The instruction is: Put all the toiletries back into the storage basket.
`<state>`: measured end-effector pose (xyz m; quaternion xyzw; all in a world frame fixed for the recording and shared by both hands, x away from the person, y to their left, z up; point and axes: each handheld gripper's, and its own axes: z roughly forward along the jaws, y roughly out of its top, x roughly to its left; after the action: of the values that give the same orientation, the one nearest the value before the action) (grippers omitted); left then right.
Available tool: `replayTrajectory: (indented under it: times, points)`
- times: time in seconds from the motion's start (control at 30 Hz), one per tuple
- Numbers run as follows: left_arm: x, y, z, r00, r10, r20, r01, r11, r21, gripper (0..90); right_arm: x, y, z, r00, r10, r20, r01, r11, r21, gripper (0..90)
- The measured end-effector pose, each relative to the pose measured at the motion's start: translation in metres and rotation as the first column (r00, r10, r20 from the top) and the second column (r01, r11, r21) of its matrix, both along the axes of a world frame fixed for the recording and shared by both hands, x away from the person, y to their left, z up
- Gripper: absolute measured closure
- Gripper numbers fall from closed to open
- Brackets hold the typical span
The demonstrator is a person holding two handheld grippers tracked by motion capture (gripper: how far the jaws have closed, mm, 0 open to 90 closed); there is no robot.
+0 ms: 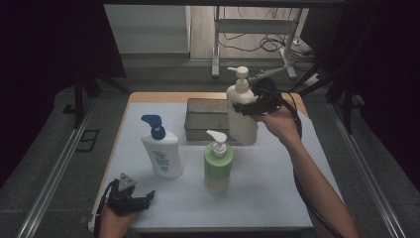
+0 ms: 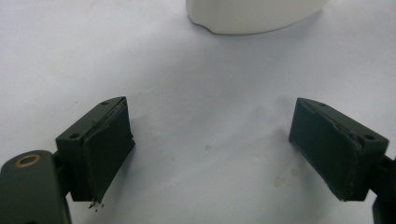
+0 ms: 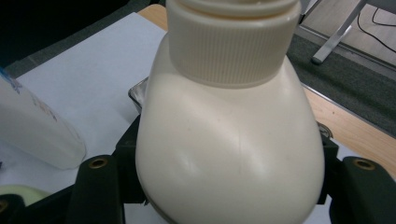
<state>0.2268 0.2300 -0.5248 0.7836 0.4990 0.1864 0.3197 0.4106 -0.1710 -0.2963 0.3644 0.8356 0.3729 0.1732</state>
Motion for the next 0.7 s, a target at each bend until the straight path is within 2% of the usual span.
replayTrajectory:
  times: [0.7]
  points:
    - [0.000,0.000,0.000,1.0000,0.003,0.001,-0.003,1.0000,-0.005,12.7,0.032,0.025,-0.008,0.9994,-0.016,0.031,0.015,1.000,0.022,35.7]
